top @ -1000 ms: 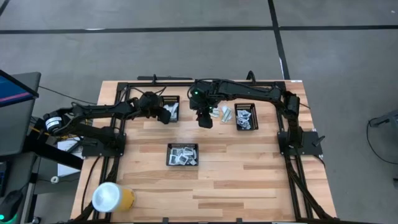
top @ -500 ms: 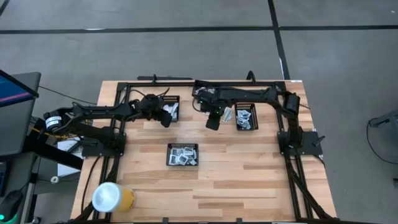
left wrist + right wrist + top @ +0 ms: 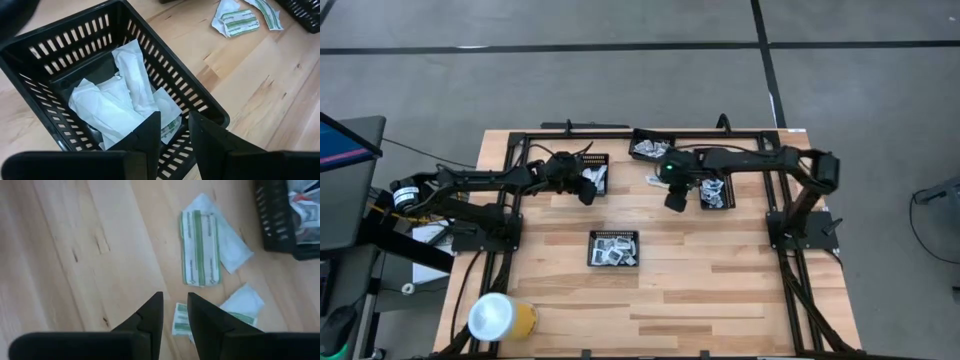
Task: Pick & Place First Aid Supplies
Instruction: Put the green bandage into the left black bin
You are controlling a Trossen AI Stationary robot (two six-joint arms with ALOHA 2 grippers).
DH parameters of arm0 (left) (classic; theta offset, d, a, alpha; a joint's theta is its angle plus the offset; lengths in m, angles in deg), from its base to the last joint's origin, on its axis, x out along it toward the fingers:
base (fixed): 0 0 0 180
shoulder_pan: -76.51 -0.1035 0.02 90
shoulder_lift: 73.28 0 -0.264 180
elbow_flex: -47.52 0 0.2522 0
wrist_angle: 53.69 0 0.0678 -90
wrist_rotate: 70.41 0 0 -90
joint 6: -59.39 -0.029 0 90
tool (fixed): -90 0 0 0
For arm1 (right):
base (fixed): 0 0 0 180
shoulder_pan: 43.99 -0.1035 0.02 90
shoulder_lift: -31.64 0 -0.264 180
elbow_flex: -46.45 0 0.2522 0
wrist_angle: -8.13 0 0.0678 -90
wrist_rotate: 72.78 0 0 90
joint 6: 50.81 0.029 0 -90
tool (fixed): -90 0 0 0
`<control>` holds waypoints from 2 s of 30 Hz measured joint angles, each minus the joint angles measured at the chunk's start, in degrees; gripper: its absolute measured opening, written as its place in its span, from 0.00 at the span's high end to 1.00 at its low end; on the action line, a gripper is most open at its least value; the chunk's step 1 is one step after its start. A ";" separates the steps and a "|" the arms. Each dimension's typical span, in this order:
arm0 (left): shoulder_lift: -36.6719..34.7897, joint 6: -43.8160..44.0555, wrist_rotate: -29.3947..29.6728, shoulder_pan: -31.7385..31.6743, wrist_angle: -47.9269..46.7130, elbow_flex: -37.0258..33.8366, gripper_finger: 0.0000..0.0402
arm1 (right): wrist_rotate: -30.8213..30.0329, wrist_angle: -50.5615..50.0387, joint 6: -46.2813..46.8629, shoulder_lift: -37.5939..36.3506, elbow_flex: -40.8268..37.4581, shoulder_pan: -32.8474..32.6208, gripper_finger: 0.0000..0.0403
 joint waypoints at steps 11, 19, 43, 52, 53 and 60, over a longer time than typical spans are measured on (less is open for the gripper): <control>0.00 -0.02 -0.01 0.00 0.57 0.00 0.75 | -3.82 0.00 -4.78 4.09 -4.19 -2.61 0.80; 0.00 -0.02 -0.02 0.05 0.86 0.00 0.75 | -7.08 -0.70 -4.37 6.80 -3.31 -2.80 0.80; 0.00 -0.02 -0.02 0.61 0.92 0.00 0.75 | -7.12 0.74 -6.42 12.61 -3.01 -1.21 0.89; 0.00 -0.04 -0.02 1.60 0.90 0.00 0.75 | -6.04 -2.05 -3.84 9.72 -1.32 -3.28 0.99; 0.00 -0.03 -0.02 1.60 0.90 0.00 0.75 | -4.22 -3.21 -3.84 9.04 -1.03 -3.32 0.99; 0.00 -0.46 -0.02 1.60 0.99 0.00 0.75 | -4.74 -6.45 -3.84 3.44 4.98 -3.44 1.00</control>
